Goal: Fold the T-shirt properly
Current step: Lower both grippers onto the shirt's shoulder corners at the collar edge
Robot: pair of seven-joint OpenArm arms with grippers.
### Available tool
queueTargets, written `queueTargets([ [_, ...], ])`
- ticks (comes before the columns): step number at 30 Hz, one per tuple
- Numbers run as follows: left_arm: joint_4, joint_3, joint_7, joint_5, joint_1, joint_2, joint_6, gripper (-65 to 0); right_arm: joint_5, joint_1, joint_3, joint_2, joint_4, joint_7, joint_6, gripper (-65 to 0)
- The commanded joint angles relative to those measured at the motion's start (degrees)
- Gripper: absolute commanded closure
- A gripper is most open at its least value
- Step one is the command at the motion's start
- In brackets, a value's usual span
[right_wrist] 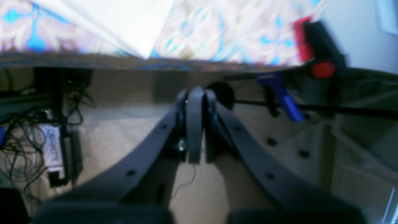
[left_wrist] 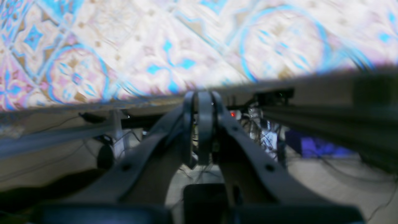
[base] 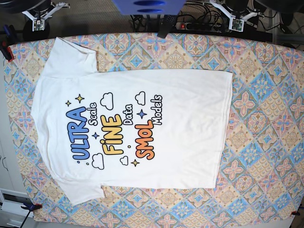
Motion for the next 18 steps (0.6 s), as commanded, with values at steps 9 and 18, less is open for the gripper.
queueTargets([
  [9,0.9,-4.9,16.2,-20.8,-13.4,-0.2,0.0,-21.2,15.5,4.9,0.0,0.7,4.9,-5.0,-0.3,0.0],
  [18,-8.6,-10.2,18.8,-37.9,-23.6,-0.1,0.0,-22.9,29.3,7.6,-0.3,0.8,5.2,-9.6,-0.3,0.0],
])
